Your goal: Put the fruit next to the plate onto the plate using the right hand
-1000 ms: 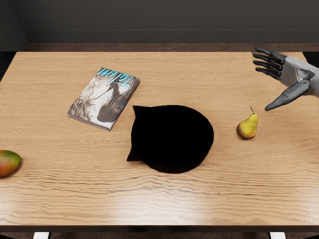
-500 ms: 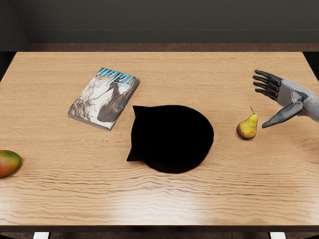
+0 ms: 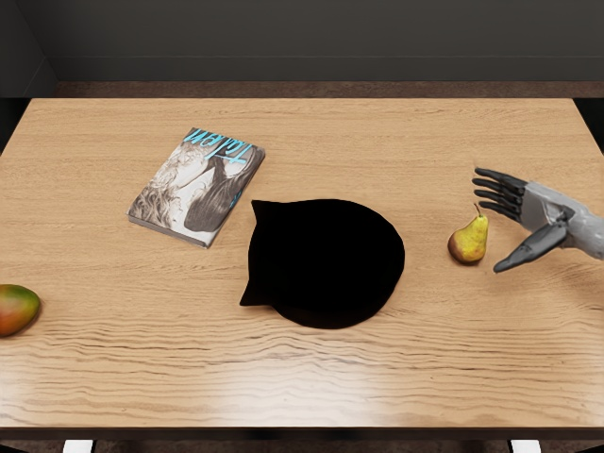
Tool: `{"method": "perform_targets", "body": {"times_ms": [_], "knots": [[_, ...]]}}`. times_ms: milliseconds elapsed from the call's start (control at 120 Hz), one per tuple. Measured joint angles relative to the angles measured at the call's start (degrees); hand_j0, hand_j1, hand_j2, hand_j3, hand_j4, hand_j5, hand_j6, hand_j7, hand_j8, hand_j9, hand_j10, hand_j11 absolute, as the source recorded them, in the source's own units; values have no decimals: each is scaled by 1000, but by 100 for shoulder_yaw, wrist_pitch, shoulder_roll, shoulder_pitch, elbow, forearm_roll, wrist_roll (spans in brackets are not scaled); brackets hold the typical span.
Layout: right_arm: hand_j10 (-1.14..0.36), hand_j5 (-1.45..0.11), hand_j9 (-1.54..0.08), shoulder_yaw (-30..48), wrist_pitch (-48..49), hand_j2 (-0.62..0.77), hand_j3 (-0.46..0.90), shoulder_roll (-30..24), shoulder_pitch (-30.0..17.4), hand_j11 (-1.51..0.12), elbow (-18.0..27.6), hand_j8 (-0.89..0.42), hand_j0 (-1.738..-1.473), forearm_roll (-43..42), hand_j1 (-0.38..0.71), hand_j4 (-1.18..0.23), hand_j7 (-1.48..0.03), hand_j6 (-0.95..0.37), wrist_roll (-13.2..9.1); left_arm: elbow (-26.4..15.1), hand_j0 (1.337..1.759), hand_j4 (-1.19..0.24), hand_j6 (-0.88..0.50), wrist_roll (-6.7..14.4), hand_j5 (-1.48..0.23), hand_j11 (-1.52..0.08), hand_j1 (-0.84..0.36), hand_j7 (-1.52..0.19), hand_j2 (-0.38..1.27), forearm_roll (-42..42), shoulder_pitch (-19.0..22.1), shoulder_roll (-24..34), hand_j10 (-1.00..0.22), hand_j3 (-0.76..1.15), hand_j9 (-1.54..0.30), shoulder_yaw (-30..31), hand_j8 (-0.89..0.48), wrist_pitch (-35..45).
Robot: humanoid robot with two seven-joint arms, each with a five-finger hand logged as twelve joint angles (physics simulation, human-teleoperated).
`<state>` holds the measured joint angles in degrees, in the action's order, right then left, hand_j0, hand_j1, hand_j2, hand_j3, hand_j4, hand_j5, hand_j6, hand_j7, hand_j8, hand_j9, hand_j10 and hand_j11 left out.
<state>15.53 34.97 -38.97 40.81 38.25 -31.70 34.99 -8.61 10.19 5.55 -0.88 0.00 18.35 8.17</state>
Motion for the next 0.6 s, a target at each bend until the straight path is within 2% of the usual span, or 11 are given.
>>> {"method": "perform_targets", "body": {"times_ms": [600], "knots": [[-77,-98,-98,-62,0,-11,0,13,63,-98,-25,-77,-1658,-8,-262,-78,-98,-78,1,0,1658,-1,-1,0,0,0,349,0,0,0,0,0,0,0,0,0,-1,0]]}}
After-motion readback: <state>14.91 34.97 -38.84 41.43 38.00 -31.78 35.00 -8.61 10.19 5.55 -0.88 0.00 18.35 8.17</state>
